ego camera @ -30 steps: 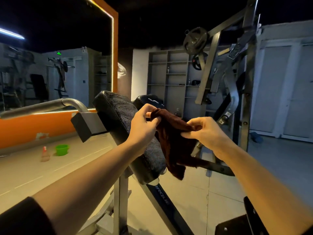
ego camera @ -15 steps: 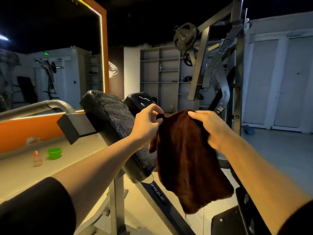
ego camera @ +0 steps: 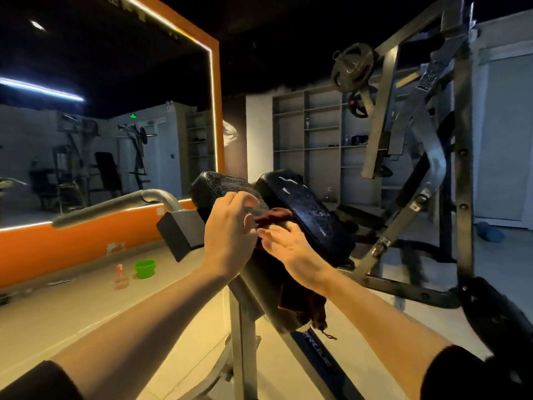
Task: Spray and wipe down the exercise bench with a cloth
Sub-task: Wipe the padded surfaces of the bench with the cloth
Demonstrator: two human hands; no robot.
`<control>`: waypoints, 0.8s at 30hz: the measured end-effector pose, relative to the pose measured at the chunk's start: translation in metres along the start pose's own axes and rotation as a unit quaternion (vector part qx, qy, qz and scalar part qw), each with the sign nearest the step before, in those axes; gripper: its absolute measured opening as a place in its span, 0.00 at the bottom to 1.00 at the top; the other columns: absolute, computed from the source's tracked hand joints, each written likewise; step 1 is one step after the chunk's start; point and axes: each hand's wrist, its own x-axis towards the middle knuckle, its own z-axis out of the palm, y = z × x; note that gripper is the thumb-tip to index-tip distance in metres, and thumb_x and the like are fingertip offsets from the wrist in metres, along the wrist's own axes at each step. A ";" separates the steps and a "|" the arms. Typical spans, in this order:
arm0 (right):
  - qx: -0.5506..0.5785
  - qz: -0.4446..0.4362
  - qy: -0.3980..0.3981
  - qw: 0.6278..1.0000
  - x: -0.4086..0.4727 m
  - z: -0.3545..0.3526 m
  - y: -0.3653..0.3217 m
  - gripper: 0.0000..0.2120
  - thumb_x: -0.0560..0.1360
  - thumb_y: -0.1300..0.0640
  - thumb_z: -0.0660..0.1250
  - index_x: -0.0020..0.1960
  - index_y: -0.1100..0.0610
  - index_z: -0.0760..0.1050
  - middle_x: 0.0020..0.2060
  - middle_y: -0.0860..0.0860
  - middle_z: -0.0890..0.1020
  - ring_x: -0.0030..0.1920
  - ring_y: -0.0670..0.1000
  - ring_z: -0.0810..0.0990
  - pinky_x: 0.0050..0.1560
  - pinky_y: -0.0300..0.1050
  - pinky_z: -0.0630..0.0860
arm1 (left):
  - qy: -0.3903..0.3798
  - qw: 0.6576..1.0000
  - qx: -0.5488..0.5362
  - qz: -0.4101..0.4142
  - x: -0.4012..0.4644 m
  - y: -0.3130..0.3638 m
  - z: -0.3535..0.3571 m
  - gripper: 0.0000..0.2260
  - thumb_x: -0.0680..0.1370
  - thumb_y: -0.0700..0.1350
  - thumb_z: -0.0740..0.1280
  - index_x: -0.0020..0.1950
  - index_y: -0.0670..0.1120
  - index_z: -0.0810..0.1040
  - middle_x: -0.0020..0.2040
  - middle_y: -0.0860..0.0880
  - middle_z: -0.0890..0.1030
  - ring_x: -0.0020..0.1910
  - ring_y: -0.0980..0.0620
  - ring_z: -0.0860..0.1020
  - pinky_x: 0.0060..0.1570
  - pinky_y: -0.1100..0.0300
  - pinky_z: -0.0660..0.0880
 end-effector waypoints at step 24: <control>0.018 -0.056 0.054 0.997 0.061 0.014 0.027 0.17 0.80 0.49 0.57 0.68 0.46 0.72 0.65 0.44 0.76 0.66 0.44 0.72 0.70 0.44 0.65 | -0.126 0.933 0.240 0.239 0.001 -0.103 -0.014 0.23 0.82 0.49 0.52 0.73 0.39 0.67 0.70 0.40 0.71 0.72 0.44 0.67 0.71 0.49 0.64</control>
